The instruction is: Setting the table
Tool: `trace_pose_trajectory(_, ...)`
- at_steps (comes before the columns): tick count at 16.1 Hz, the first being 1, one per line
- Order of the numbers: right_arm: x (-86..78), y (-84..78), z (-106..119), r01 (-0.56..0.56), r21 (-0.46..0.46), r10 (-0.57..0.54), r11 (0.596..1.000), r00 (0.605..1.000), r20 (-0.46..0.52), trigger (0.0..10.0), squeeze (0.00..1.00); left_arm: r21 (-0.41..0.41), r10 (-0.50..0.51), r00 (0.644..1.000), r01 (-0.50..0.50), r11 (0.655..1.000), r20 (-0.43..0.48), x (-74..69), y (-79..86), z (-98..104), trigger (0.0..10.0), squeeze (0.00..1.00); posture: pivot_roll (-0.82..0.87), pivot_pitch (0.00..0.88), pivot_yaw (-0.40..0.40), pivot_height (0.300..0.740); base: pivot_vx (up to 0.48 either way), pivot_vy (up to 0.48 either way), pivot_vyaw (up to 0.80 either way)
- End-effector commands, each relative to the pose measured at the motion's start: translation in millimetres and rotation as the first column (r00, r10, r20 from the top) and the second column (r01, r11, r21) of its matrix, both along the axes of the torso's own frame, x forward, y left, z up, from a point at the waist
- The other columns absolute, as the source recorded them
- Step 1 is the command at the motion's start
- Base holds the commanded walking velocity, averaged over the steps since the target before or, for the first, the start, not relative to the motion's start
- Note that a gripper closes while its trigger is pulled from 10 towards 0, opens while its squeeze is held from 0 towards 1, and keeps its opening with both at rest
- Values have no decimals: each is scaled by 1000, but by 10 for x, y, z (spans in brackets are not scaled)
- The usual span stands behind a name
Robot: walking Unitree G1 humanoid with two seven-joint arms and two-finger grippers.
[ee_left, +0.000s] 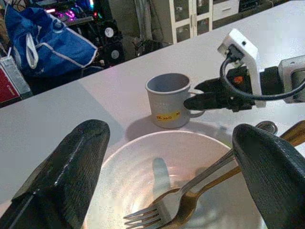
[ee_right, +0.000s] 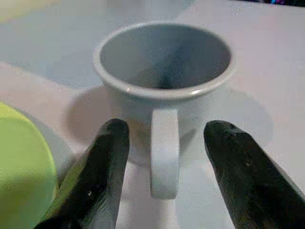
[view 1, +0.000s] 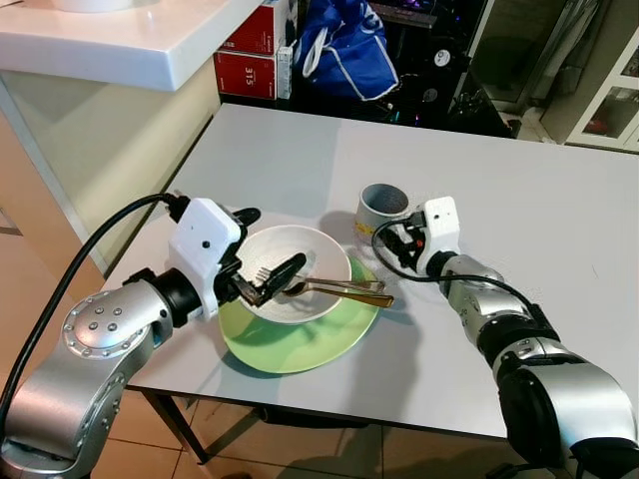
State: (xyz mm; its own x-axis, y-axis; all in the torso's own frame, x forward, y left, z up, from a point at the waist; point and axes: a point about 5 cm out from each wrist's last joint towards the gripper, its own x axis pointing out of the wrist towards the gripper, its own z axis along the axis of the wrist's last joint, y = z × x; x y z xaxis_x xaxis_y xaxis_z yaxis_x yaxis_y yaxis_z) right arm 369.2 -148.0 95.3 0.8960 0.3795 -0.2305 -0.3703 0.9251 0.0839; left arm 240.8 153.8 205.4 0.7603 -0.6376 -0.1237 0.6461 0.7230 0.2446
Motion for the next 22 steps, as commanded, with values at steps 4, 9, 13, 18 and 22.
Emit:
trace_pose_trajectory(4,68,-164,287,62,88,-78,994,977,199,10000,0,-3,63,996,-63,998,59,104,-30,-3,10000,0,95,0,-77,740,0,0,0)
trace_pose_trajectory(9,-303,-281,652,140,287,-255,948,871,419,10000,0,-45,237,967,-234,971,93,165,-72,-106,10000,0,37,0,-35,740,0,0,0)
trace_pose_trajectory(13,-720,-195,784,159,364,-311,918,857,410,10000,0,-55,243,963,-238,970,117,229,-117,-67,10000,0,1,0,0,740,0,0,0)
trace_pose_trajectory(18,-1001,-23,778,180,371,-308,911,896,321,10000,0,-96,267,953,-255,962,143,355,-161,-16,10000,0,-11,0,-7,740,-104,0,0)
trace_pose_trajectory(22,-962,14,732,195,290,-275,937,924,266,10000,0,-104,311,938,-298,949,150,410,-115,-45,10000,0,20,0,-30,740,-60,0,0)
